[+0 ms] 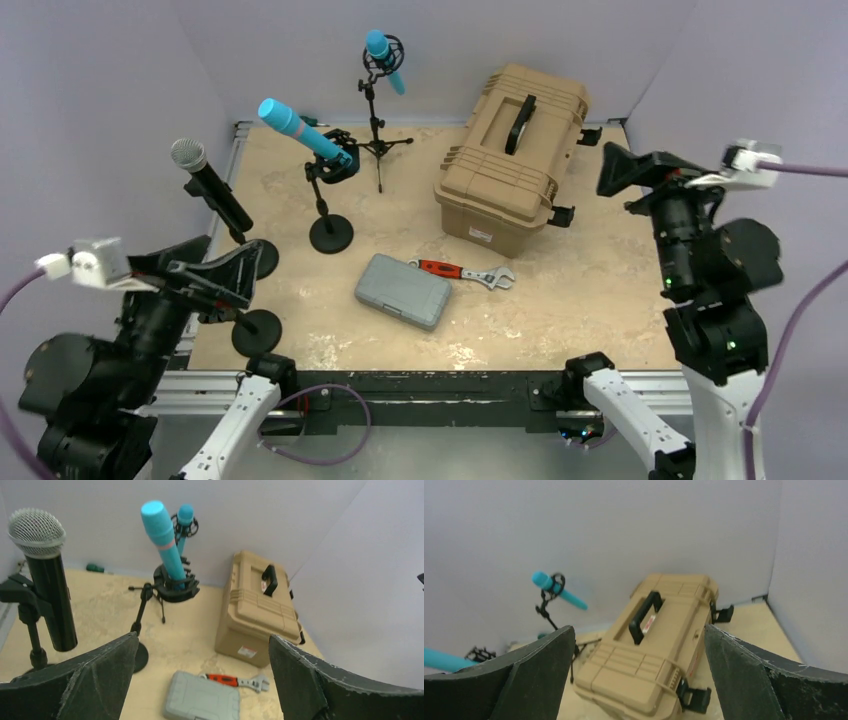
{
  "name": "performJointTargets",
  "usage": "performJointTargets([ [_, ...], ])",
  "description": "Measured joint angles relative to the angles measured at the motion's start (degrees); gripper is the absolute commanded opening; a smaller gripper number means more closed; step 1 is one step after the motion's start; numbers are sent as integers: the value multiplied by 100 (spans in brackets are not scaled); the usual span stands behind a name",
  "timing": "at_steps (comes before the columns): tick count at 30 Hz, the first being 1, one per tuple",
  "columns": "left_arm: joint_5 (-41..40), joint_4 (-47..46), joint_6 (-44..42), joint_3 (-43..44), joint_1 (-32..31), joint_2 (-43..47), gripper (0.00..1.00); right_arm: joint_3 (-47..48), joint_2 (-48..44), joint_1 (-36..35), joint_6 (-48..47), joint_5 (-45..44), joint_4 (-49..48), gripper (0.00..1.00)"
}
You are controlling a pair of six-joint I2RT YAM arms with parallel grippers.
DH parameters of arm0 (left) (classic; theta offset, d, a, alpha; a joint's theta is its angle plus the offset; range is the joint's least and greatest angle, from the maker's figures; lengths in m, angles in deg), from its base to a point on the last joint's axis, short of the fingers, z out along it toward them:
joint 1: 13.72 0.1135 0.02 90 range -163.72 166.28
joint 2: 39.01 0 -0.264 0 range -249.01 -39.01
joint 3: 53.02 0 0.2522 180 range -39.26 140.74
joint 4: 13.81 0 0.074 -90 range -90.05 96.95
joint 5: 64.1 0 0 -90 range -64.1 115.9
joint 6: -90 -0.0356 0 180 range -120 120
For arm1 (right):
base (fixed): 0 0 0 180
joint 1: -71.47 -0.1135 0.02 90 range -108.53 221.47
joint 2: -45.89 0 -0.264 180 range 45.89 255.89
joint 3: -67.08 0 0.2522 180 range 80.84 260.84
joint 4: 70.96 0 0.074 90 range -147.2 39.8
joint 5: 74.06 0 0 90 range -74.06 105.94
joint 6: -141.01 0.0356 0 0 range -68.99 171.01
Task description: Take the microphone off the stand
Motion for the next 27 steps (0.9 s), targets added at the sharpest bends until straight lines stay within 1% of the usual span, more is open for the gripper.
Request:
performJointTargets([
  [6, 188, 415, 111, -260, 0, -365, 100, -402, 247, 2, 136, 575, 304, 99],
  [12, 245, 511, 245, -485, 0, -385, 100, -879, 337, 4, 302, 1580, 101, 99],
  [14, 214, 501, 308, -566, 0, -417, 100, -988, 487, 2, 387, 1993, -48, 99],
  [17, 177, 496, 387, -575, 0, -693, 99, -1204, 782, -118, 544, 2538, -323, 99],
  [19, 160, 479, 413, -542, 0, -1051, 98, -1342, 968, -396, 647, 2688, -457, 99],
  [21, 33, 420, 450, -511, 0, -1497, 98, -1491, 1217, -935, 765, 2758, -625, 99],
  [23, -245, 321, 564, -511, 0, -1926, 98, -1574, 1421, -1495, 874, 2780, -748, 99],
  [24, -372, 273, 597, -511, 0, -2046, 99, -1585, 1497, -1703, 914, 2780, -785, 99],
  [27, -772, -15, 691, -520, 0, -2455, 100, -1587, 1687, -2356, 1032, 2697, -979, 99],
])
